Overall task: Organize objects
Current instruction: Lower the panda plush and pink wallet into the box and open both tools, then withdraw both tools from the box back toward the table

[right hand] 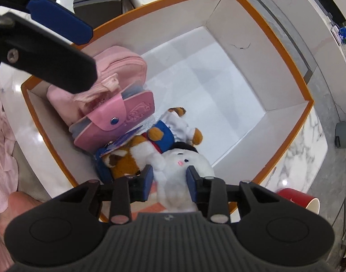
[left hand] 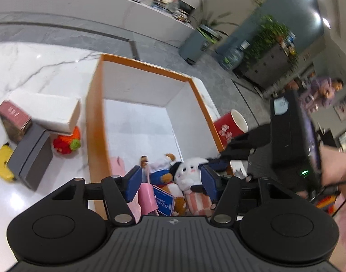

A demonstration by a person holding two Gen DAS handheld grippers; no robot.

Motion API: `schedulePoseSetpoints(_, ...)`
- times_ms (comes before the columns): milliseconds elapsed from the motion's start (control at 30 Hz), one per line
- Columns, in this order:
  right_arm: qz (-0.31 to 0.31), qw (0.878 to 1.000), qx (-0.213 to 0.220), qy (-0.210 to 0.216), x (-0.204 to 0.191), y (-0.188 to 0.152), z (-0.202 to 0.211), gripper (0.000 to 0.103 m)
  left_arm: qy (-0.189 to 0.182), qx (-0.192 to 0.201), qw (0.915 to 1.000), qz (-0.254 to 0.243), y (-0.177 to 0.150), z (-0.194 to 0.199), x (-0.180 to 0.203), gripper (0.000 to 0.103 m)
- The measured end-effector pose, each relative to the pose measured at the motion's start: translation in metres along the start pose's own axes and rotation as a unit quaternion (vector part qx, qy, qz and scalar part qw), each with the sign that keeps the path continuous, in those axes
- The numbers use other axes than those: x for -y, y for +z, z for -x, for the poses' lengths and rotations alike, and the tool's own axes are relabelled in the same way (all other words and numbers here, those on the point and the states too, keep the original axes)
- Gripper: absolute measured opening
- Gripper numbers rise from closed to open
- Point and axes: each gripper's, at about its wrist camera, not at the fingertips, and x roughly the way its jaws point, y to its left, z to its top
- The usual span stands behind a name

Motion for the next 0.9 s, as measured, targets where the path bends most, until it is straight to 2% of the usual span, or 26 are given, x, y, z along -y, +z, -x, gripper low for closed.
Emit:
schedulePoseSetpoints(133, 0.025, 1.000, 0.013, 0.002, -0.003, -0.001, 0.015, 0.035, 0.000, -0.013, 0.9995, -0.030, 0.002, -0.008, 0.005, 0.063)
schedulePoseSetpoints(300, 0.060, 0.998, -0.019, -0.005, -0.007, -0.011, 0.006, 0.034, -0.001, -0.016, 0.9993, -0.035, 0.000, -0.012, 0.007, 0.063)
schedulePoseSetpoints(400, 0.057, 0.998, -0.030, 0.006, -0.008, -0.018, -0.007, 0.033, 0.003, -0.018, 0.9992, -0.037, -0.001, -0.012, 0.007, 0.063)
schedulePoseSetpoints(433, 0.053, 0.998, -0.033, 0.013, -0.008, -0.019, -0.011, 0.024, 0.006, -0.020, 0.9991, -0.038, -0.001, -0.012, 0.007, 0.063)
schedulePoseSetpoints(467, 0.038, 0.999, -0.031, 0.019, -0.005, -0.020, -0.014, 0.023, 0.008, -0.021, 0.9990, -0.038, -0.002, -0.011, 0.006, 0.063)
schedulePoseSetpoints(567, -0.007, 0.998, -0.032, 0.048, 0.010, -0.021, -0.017, 0.023, 0.011, -0.020, 0.9989, -0.042, -0.002, -0.007, 0.006, 0.063)
schedulePoseSetpoints(667, -0.017, 0.998, -0.013, 0.059, 0.016, -0.022, -0.004, 0.024, 0.015, -0.015, 0.9989, -0.043, -0.001, -0.001, 0.003, 0.063)
schedulePoseSetpoints(733, -0.032, 0.998, 0.017, 0.053, 0.023, -0.020, 0.007, 0.025, 0.018, -0.010, 0.9989, -0.042, 0.001, 0.002, 0.002, 0.063)
schedulePoseSetpoints(800, -0.073, 0.995, 0.055, 0.037, 0.034, -0.016, 0.012, 0.029, 0.021, -0.004, 0.9990, -0.039, 0.002, 0.005, 0.001, 0.063)
schedulePoseSetpoints(900, -0.108, 0.991, 0.065, 0.038, 0.041, -0.008, 0.003, 0.034, 0.023, 0.002, 0.9992, -0.033, 0.002, 0.009, -0.003, 0.063)
